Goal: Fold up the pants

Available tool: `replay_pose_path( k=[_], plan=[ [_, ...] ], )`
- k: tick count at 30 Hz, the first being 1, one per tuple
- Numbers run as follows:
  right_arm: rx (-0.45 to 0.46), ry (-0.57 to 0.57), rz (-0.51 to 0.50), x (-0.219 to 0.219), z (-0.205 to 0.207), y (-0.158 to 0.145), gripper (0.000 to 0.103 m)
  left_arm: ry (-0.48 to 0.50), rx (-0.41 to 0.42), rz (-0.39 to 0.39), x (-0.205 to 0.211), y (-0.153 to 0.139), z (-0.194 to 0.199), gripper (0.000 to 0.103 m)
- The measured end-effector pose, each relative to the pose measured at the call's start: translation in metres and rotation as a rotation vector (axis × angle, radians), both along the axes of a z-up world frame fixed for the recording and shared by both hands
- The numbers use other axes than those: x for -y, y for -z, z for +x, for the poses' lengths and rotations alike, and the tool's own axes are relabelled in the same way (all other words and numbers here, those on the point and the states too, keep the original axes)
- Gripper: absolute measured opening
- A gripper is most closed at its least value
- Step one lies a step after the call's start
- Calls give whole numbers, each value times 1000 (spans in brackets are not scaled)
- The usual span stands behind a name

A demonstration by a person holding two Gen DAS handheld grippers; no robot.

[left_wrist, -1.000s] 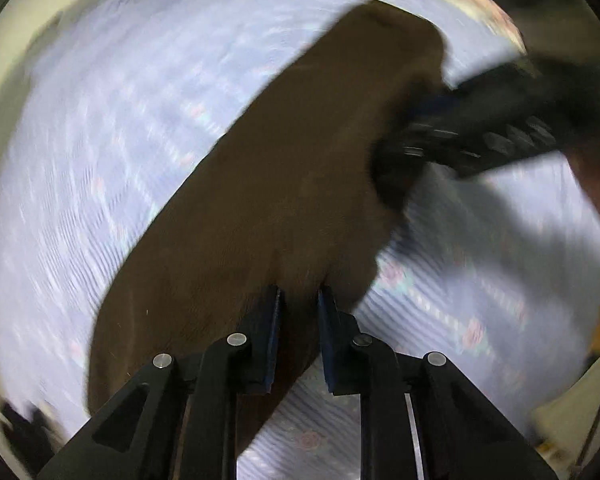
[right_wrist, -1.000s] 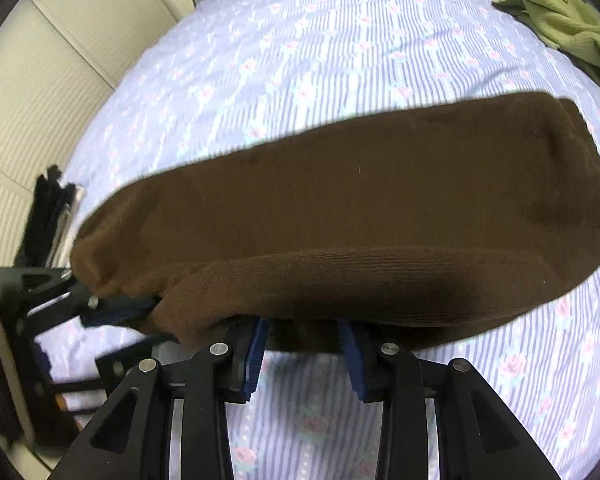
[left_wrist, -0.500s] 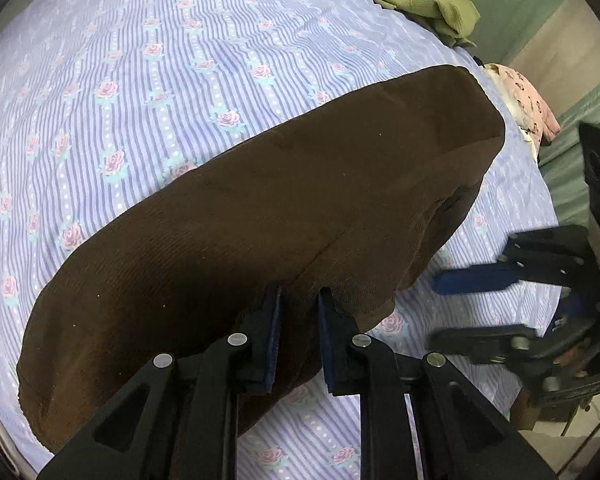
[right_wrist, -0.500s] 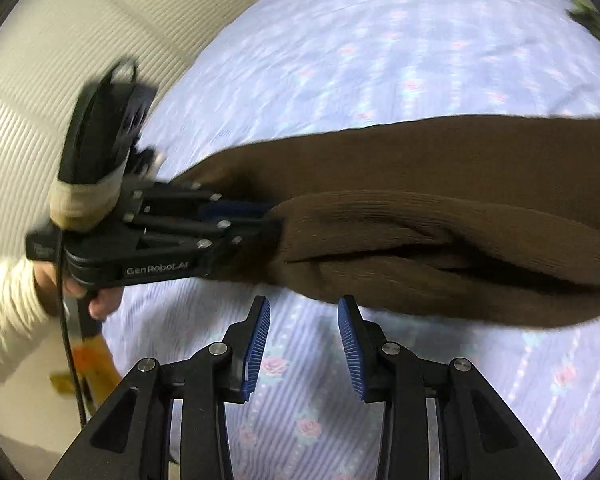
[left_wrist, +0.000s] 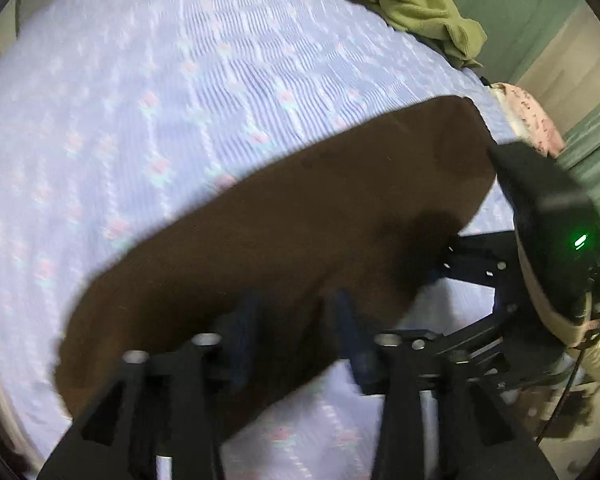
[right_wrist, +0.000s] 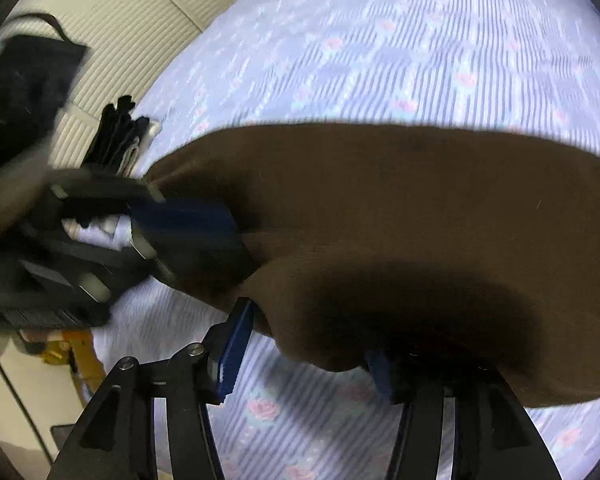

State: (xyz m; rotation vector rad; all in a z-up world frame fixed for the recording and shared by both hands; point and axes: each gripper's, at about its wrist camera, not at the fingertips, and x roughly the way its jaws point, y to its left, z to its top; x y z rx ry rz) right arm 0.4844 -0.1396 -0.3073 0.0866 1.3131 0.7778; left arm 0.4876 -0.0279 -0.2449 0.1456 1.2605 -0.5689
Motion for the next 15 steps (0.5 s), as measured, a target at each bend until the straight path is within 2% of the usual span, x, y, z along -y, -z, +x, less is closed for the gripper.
replay_pose_path(
  k=[2, 4, 5, 7, 10, 13, 15],
  plan=[
    [-4, 7, -13, -1, -1, 7, 53, 4, 23, 25, -6, -3, 6, 48],
    [8, 23, -48, 1, -2, 8, 37, -3, 15, 42, -8, 2, 17, 48],
    [-1, 32, -46, 3, -5, 7, 33, -15, 9, 45, -9, 6, 24, 48],
    [-74, 80, -9, 10, -20, 7, 22, -55, -24, 56, -10, 20, 35, 48],
    [-87, 83, -51, 15, -56, 12, 21, -80, -58, 172, -7, 53, 41, 46],
    [-151, 156, -21, 24, -58, 22, 21, -71, -16, 219, -2, 62, 40, 46],
    [-169, 192, 1, 25, -58, 22, 21, -125, -34, 206, -5, 64, 47, 45]
  ],
)
